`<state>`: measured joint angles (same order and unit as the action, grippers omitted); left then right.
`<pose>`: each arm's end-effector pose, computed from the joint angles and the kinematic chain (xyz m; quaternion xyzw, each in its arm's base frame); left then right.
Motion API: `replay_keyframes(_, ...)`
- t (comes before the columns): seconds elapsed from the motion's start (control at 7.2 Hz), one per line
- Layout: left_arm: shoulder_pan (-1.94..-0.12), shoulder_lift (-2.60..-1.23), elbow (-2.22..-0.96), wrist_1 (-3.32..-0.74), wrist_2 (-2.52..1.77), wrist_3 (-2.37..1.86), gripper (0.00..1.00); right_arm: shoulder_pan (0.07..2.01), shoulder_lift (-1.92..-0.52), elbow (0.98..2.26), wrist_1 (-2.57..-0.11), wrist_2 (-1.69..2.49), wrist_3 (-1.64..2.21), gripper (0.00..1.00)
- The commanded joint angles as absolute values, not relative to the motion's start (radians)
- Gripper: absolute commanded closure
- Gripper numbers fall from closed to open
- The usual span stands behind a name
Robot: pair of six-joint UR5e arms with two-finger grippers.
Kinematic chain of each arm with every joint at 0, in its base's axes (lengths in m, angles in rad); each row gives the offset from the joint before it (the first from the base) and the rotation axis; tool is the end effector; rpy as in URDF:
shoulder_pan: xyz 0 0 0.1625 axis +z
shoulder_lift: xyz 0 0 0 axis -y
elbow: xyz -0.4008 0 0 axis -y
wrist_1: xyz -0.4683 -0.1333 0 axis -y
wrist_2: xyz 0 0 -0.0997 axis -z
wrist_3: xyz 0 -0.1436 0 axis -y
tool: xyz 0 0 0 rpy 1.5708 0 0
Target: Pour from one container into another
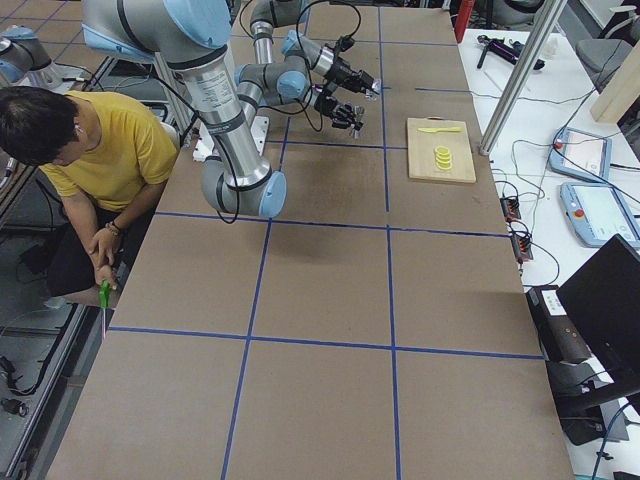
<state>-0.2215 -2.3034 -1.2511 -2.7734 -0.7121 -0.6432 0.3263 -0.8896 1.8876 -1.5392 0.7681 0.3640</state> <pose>0.7139 -0.4088 0.1688 0.5986 0.3953 -0.0650 0.6937 -0.5333 -0.4302 0.0462 0.5593 -0.0906 -0.1674 0.8068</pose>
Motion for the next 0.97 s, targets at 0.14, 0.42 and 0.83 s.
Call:
replay_keyframes(0.14,-0.244,-2.304,-1.250,-2.773,-0.730,-0.643,1.00,0.318,-0.897,1.894,-1.551,0.767,0.339,0.97)
replay_keyframes(0.42,-0.252,-2.304,-1.250,-2.773,-0.742,-0.644,1.00,0.318,-0.891,1.899,-1.589,0.764,0.337,0.97)
replay_keyframes(0.83,-0.259,-2.310,-1.250,-2.773,-0.756,-0.644,1.00,0.316,-0.887,1.902,-1.615,0.764,0.324,0.97)
